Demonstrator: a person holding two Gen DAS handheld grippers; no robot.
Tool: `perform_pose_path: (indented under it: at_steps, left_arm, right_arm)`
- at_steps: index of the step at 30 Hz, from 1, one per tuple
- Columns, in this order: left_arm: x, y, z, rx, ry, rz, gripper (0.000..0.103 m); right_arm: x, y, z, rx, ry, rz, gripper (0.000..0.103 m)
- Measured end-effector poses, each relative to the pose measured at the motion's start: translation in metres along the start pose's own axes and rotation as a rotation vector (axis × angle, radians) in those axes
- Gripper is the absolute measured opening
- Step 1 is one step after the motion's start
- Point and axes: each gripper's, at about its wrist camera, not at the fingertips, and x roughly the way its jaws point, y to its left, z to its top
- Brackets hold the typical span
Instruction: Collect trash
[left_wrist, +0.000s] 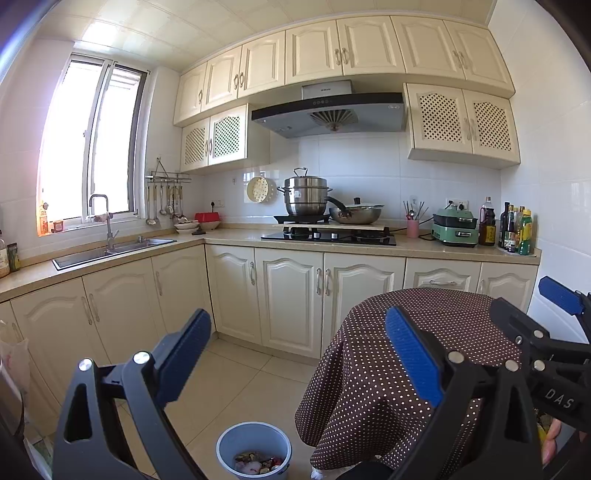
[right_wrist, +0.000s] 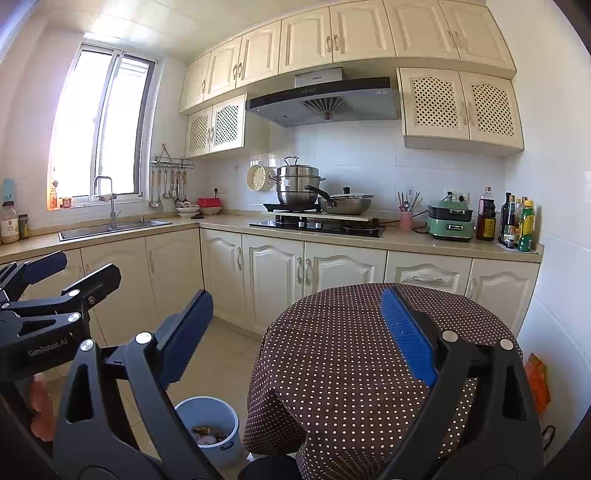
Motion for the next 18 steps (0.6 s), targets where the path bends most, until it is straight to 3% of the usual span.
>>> perform_pose_path:
  at_steps: [18]
  left_arm:
    - [0.0013,0.0004,-0.0023,-0.001,0.008,-0.006,0.094]
  right_arm:
    - [0.0017,-0.0026,-0.0025,-0.002,0.007,0.004,0.091]
